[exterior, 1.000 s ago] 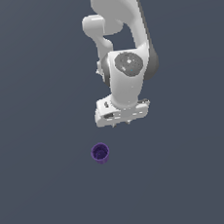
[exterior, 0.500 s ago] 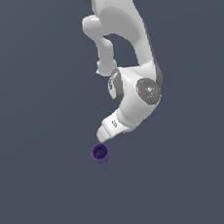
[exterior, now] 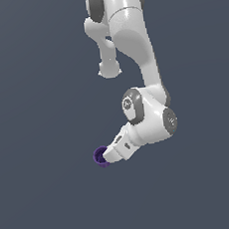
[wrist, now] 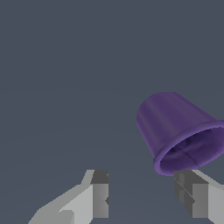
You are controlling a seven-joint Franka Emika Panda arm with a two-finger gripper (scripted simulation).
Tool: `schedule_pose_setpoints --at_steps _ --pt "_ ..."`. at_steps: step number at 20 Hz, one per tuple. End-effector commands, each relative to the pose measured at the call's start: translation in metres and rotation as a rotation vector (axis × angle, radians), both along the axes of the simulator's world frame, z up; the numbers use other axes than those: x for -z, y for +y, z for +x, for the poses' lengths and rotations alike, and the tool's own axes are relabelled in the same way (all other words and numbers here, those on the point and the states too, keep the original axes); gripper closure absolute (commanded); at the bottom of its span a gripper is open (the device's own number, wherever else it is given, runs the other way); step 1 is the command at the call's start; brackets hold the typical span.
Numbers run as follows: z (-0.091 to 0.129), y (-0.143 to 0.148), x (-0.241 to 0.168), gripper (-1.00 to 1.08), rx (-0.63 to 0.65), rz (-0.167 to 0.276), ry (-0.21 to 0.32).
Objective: Pick up the object and move it to a goal position.
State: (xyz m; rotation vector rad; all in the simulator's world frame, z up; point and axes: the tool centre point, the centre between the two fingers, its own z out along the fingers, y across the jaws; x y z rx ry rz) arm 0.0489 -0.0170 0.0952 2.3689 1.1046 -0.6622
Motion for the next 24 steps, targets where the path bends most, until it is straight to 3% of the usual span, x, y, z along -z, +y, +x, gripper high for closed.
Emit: schedule_pose_setpoints --at_steps 1,6,10,24 --pt "0.004 -0.006 0.003 -0.2 -0.059 -0.055 0.051" --pt "0.01 -0.014 0.006 -0.2 -0.134 -0.132 0.123" --pt "0.013 -0.017 0.007 -0.2 -0.165 -0.168 0.156" --pt "0.007 -0.037 0.023 -0.2 -0.175 -0.178 0.166"
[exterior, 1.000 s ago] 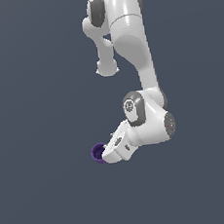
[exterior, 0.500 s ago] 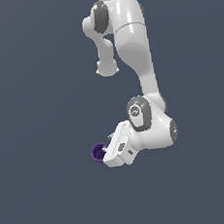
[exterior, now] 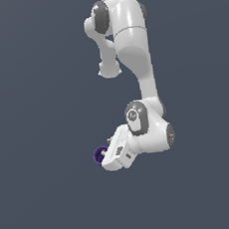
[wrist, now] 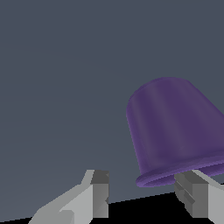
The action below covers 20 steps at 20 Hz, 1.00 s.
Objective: Pick up the object and move it to a goal position.
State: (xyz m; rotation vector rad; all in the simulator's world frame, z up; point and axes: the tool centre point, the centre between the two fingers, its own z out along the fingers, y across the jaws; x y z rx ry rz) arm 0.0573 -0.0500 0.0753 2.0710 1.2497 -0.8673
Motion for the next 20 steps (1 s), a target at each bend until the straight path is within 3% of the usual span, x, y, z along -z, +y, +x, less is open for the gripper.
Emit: schedule_pose_setpoints --at_steps 1,3,4,20 --pt "-0.002 -0.0056 0.0047 -0.2 -0.001 -0.001 0.001" --pt "-0.0025 -0.007 0.0055 -0.2 -0.001 -0.001 0.001" --pt "-0.0025 -0.007 0.0055 1.08 -0.001 -0.001 0.001" --pt "-0.0053 -0.0078 0.0021 1.08 -0.002 -0.001 0.001"
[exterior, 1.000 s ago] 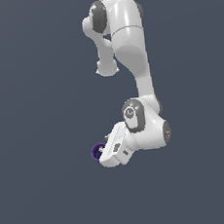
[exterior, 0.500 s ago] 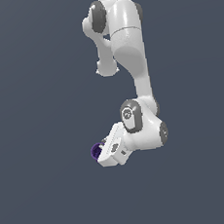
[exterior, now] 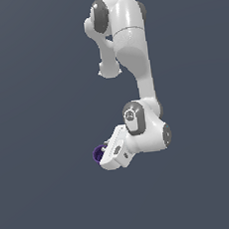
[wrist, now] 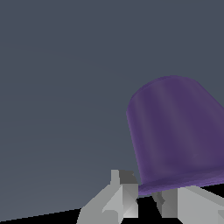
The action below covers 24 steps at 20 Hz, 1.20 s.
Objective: Pick up the object and move it to a goal position.
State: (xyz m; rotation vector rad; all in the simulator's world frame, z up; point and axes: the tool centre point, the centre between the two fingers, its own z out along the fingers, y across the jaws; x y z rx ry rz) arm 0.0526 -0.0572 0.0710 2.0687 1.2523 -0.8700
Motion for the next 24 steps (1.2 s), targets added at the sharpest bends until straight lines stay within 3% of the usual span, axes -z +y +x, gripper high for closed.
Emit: schedule_pose_setpoints --at_steps 1,12,24 --pt "-0.002 -0.001 -0.003 1.08 0.0 0.0 -0.002" --pt "-0.028 -0.011 -0.031 1.08 0.0 0.001 -0.002" --pt "-0.086 -0.034 -0.093 1.08 0.0 0.002 -0.001"
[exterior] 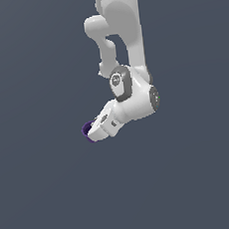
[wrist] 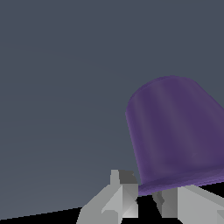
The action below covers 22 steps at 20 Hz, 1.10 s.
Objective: Pick up the object and move it to a goal position.
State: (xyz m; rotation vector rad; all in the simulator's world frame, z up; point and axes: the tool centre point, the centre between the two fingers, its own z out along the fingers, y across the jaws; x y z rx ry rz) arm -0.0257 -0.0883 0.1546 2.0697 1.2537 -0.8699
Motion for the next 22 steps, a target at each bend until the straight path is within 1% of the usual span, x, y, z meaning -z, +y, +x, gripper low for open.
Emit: schedule_pose_setpoints --at_steps 1,16,22 --pt "-0.014 -0.006 -0.016 1.08 0.0 0.0 -0.002" --pt "-0.099 -0.041 -0.111 1.08 0.0 0.0 -0.002" --pt "-0.126 -0.053 -0.143 1.08 0.0 -0.001 -0.002"
